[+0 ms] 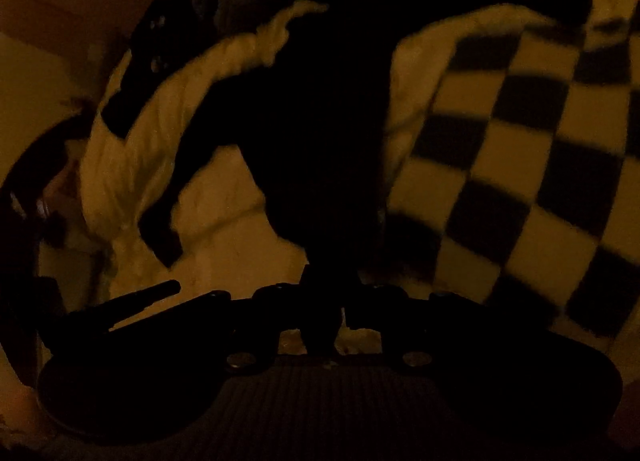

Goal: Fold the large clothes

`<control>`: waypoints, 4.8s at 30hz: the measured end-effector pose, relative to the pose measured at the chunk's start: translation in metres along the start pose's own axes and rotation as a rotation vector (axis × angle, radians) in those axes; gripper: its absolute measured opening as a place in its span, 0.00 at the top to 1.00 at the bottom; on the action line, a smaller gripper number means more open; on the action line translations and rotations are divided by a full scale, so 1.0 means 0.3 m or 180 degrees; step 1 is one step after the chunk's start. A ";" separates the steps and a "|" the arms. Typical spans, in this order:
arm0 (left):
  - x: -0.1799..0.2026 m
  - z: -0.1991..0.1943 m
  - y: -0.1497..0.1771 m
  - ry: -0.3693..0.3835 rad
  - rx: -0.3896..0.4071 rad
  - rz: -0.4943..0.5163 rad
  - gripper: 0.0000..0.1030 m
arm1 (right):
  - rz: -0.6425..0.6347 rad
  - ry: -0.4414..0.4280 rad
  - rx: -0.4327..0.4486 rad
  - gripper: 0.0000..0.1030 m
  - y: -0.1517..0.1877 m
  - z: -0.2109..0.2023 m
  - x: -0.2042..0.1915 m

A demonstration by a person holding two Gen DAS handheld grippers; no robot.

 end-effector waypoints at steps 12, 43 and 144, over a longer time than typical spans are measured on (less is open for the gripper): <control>0.247 0.122 -0.133 0.0024 0.0077 0.0241 0.00 | 0.0457 -0.1453 0.1029 0.86 -0.146 -0.272 -0.224; 0.056 0.342 -0.324 -0.0673 -0.0272 -0.0046 0.00 | 0.0829 -0.0114 0.1623 0.87 -0.747 0.138 0.057; 0.013 0.270 0.013 -0.0448 0.0013 -0.0253 0.22 | 0.0169 0.0788 -0.0591 0.90 0.260 -0.003 0.515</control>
Point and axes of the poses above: each gripper's, at about its wrist camera, not at the fingertips, and z roughly the way its jaws point, x to its right, y to its underside, the point moved 9 cm from there along z, roughly the way its jaws point, and after that the axes turned 15 degrees about -y, right-handed, at the moved point
